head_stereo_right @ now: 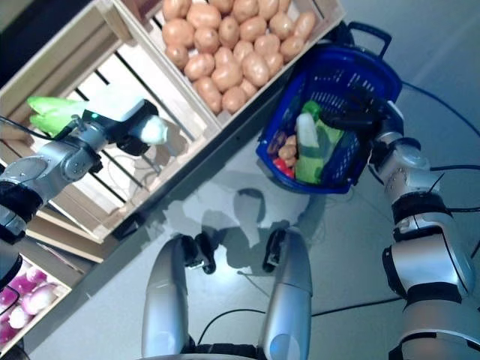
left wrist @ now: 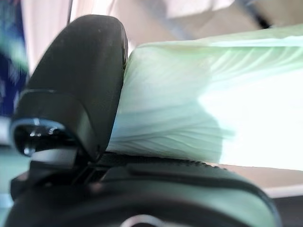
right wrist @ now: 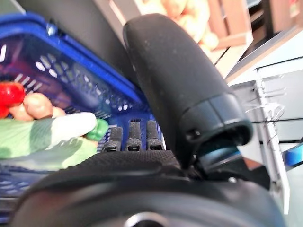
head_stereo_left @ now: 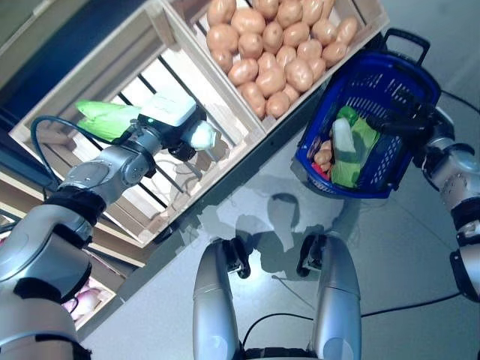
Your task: Put vegetables into the basket
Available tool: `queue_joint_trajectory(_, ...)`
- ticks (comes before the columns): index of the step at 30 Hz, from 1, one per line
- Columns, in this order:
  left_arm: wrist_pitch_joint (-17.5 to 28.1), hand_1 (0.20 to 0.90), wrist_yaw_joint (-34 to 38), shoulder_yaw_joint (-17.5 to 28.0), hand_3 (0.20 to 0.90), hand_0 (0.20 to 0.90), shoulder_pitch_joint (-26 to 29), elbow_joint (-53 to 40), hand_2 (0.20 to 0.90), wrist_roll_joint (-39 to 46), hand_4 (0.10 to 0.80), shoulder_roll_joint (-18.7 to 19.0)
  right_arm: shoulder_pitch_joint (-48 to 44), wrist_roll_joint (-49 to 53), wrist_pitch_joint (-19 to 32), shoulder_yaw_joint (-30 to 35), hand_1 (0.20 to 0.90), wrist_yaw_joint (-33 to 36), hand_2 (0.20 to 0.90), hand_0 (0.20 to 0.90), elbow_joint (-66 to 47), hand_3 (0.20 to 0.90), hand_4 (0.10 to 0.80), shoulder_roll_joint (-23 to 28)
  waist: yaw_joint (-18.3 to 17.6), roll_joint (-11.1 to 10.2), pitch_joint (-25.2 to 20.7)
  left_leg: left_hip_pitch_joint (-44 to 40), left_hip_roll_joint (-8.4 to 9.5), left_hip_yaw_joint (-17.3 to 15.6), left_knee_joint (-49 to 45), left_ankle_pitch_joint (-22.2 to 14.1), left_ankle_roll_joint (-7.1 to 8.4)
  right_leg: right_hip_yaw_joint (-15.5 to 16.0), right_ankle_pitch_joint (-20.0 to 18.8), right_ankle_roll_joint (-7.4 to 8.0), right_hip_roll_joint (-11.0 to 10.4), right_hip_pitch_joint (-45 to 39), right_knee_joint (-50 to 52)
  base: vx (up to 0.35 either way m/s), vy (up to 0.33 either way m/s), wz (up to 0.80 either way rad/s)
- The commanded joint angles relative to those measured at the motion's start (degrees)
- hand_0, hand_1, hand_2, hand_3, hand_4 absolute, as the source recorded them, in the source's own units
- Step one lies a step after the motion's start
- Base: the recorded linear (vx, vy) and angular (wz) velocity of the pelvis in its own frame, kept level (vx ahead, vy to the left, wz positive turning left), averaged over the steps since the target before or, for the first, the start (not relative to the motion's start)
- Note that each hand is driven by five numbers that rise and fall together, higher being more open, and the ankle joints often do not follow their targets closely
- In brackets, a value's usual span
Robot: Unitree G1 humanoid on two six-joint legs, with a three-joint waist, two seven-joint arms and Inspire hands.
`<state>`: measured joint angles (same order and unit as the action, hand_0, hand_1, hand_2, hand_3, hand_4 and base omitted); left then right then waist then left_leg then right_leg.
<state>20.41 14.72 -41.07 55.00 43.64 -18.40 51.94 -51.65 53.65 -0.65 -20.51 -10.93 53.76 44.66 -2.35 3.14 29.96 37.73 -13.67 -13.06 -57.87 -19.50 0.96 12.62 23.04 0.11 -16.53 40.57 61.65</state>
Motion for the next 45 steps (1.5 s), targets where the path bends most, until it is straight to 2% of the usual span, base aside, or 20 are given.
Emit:
queue_joint_trajectory(1, 3.62, 0.3, 3.15, 10.4, 0.3, 0.3, -3.76, -6.08, 0.3, 9.47, 0.4, 3.9, 6.52, -4.81, 4.31, 3.63, 0.9, -3.72, 0.9, 0.9, -10.63, 0.9, 0.8, -4.51, -0.03, -3.19, -8.54, -11.66, 2.65, -1.94, 11.01, -1.06, -0.74, 2.77, -2.78, -0.42, 0.04, -13.02, -12.28, 0.119, -0.022, 0.05)
queue_joint_trajectory(4, 4.09, 0.3, -0.69, 17.66, 0.3, 0.3, -11.37, -11.7, 0.3, 20.39, 0.4, -0.63, 13.36, -9.75, 2.26, 3.78, 0.9, -2.85, 0.9, 0.9, -18.25, 0.9, 0.8, -8.44, 0.37, -4.22, -12.16, -21.35, 4.39, -3.0, 21.85, 1.86, -0.08, 5.51, -4.99, 0.39, 1.97, -23.93, -24.24, 0.161, -0.018, 0.11)
queue_joint_trajectory(7, 3.52, 0.3, -3.55, 21.74, 0.3, 0.3, -14.92, -14.06, 0.3, 26.22, 0.4, -4.38, 16.15, -12.93, 1.27, 3.19, 0.9, -3.9, 0.9, 0.9, -21.09, 0.9, 0.8, -10.92, 0.34, -4.33, -13.74, -26.18, 5.15, -3.6, 27.39, 3.49, 0.38, 6.22, -6.56, 0.77, 3.67, -29.33, -31.18, 0.105, 0.0, -0.06)
queue_joint_trajectory(10, 2.25, 0.3, -8.15, 26.7, 0.3, 0.3, -20.32, -18.15, 0.3, 35.15, 0.4, -11.87, 21.29, -15.78, -1.46, 2.38, 0.9, -7.42, 0.9, 0.9, -25.61, 0.9, 0.8, -14.4, 0.32, -4.41, -17.44, -33.52, 7.16, -4.0, 36.96, 6.78, 0.86, 6.96, -9.76, 1.69, 6.19, -37.42, -42.34, 0.153, 0.013, -0.01)
queue_joint_trajectory(14, 0.37, 0.3, -14.56, 30.02, 0.3, 0.3, -25.59, -22.53, 0.3, 49.07, 0.4, -20.14, 25.85, -16.22, -4.66, 1.87, 0.9, -11.09, 0.9, 0.9, -30.72, 0.9, 0.8, -18.05, -0.02, -4.39, -21.18, -41.21, 8.9, -4.35, 48.02, 10.91, 0.76, 7.08, -14.23, 2.82, 8.28, -44.92, -53.57, 0.119, 0.025, -0.05)
queue_joint_trajectory(16, 0.14, 0.3, -15.69, 30.2, 0.3, 0.3, -26.43, -23.28, 0.3, 51.96, 0.4, -21.79, 26.54, -15.82, -5.51, 1.72, 0.9, -11.87, 0.9, 0.9, -31.6, 0.9, 0.8, -19.17, -0.1, -4.37, -21.91, -42.55, 9.16, -4.57, 50.09, 11.71, 0.76, 7.07, -15.15, 3.07, 8.63, -46.08, -55.43, 0.017, 0.006, -0.01)
queue_joint_trajectory(19, -0.26, 0.3, -18.66, 30.86, 0.3, 0.3, -28.46, -24.75, 0.3, 57.5, 0.4, -25.57, 28.42, -14.94, -6.76, 1.15, 0.9, -13.8, 0.9, 0.9, -33.94, 0.9, 0.8, -21.7, -0.26, -4.09, -23.62, -46.1, 9.75, -4.59, 56.1, 13.6, 1.16, 6.92, -17.54, 4.23, 9.41, -48.99, -60.64, 0.056, 0.011, -0.07)
queue_joint_trajectory(24, -0.47, 0.3, -20.95, 30.95, 0.3, 0.3, -29.51, -26.42, 0.3, 60.23, 0.4, -27.72, 29.57, -14.23, -7.87, 0.67, 0.9, -14.98, 0.9, 0.9, -37.24, 0.9, 0.8, -22.48, -0.4, -3.92, -25.29, -49.34, 10.18, -5.43, 62.85, 15.99, 1.33, 7.6, -20.7, 5.07, 10.27, -51.59, -66.62, 0.011, -0.012, -0.03)
queue_joint_trajectory(30, -1.99, 0.3, -22.97, 30.32, 0.3, 0.3, -31.0, -28.17, 0.3, 60.87, 0.4, -29.08, 30.16, -13.54, -8.51, 0.84, 0.9, -14.57, 0.9, 0.9, -39.98, 0.9, 0.8, -22.8, -0.3, -3.82, -25.94, -49.72, 9.9, -5.32, 62.87, 15.1, 1.41, 8.02, -20.78, 5.34, 10.72, -51.83, -66.65, 0.013, -0.027, 0.13)
queue_joint_trajectory(35, -2.44, 0.3, -25.7, 28.04, 0.3, 0.3, -32.69, -28.57, 0.3, 58.55, 0.4, -30.28, 29.98, -12.97, -8.73, 1.06, 0.9, -13.42, 0.9, 0.9, -41.64, 0.9, 0.8, -23.3, -0.07, -3.94, -25.96, -50.35, 9.73, -5.34, 62.87, 14.65, 1.32, 7.86, -20.62, 5.08, 11.16, -52.17, -66.65, 0.02, -0.035, -0.09)
queue_joint_trajectory(39, -3.78, 0.3, -28.39, 26.66, 0.3, 0.3, -33.68, -29.54, 0.3, 59.83, 0.4, -31.0, 29.55, -13.05, -8.87, 1.18, 0.9, -12.48, 0.9, 0.9, -42.62, 0.9, 0.8, -23.45, 0.19, -4.09, -25.88, -50.95, 9.67, -5.16, 62.87, 14.33, 1.2, 7.57, -20.36, 4.78, 11.41, -52.76, -66.65, 0.014, -0.011, -0.02)
queue_joint_trajectory(45, -3.23, 0.3, -30.5, 25.12, 0.3, 0.3, -34.6, -31.03, 0.3, 62.13, 0.4, -33.19, 29.16, -15.5, -8.9, 1.04, 0.9, -9.51, 0.9, 0.9, -42.11, 0.9, 0.8, -23.73, 0.47, -4.29, -25.73, -51.61, 9.56, -4.91, 62.87, 14.09, 1.21, 7.28, -20.22, 4.63, 11.54, -53.37, -66.65, 0.017, -0.005, -0.01)
